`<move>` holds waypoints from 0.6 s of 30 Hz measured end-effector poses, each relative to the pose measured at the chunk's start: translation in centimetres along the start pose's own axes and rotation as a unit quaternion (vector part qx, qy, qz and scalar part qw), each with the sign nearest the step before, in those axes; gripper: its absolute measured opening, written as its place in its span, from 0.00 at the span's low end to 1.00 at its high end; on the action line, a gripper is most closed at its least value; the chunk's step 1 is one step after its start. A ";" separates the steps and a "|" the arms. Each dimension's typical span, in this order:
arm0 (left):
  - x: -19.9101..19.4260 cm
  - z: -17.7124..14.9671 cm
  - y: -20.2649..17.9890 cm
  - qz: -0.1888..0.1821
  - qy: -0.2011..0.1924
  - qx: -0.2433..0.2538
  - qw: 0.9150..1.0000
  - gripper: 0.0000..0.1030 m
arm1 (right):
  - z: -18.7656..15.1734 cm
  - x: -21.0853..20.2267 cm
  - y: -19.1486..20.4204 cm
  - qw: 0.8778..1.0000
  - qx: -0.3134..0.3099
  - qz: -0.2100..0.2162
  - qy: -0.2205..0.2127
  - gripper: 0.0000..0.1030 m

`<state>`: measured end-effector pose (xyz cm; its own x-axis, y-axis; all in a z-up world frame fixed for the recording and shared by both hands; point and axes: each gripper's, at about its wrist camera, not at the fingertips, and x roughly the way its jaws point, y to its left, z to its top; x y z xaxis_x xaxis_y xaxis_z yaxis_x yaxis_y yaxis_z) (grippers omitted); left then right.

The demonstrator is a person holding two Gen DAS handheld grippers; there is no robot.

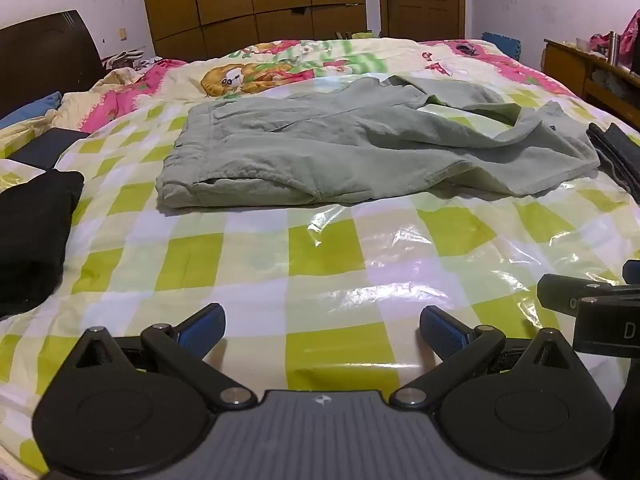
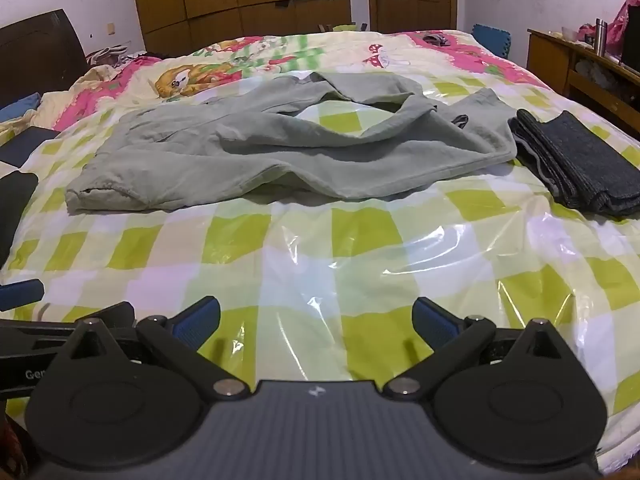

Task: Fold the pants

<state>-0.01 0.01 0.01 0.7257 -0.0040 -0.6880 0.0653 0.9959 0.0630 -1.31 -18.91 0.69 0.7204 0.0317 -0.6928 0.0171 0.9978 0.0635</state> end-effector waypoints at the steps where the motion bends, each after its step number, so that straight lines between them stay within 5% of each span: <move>1: 0.0 0.0 0.0 -0.001 0.001 0.000 1.000 1.00 | 0.0 0.0 0.0 1.000 0.000 -0.001 0.000 0.99; 18: 0.1 -0.2 0.1 -0.002 0.003 -0.002 1.000 1.00 | 0.0 0.0 0.3 1.000 -0.002 -0.002 0.000 0.99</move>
<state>0.00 0.17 -0.19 0.7214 -0.0078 -0.6925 0.0657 0.9962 0.0572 -1.36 -18.65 0.69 0.7199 0.0273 -0.6935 0.0173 0.9982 0.0572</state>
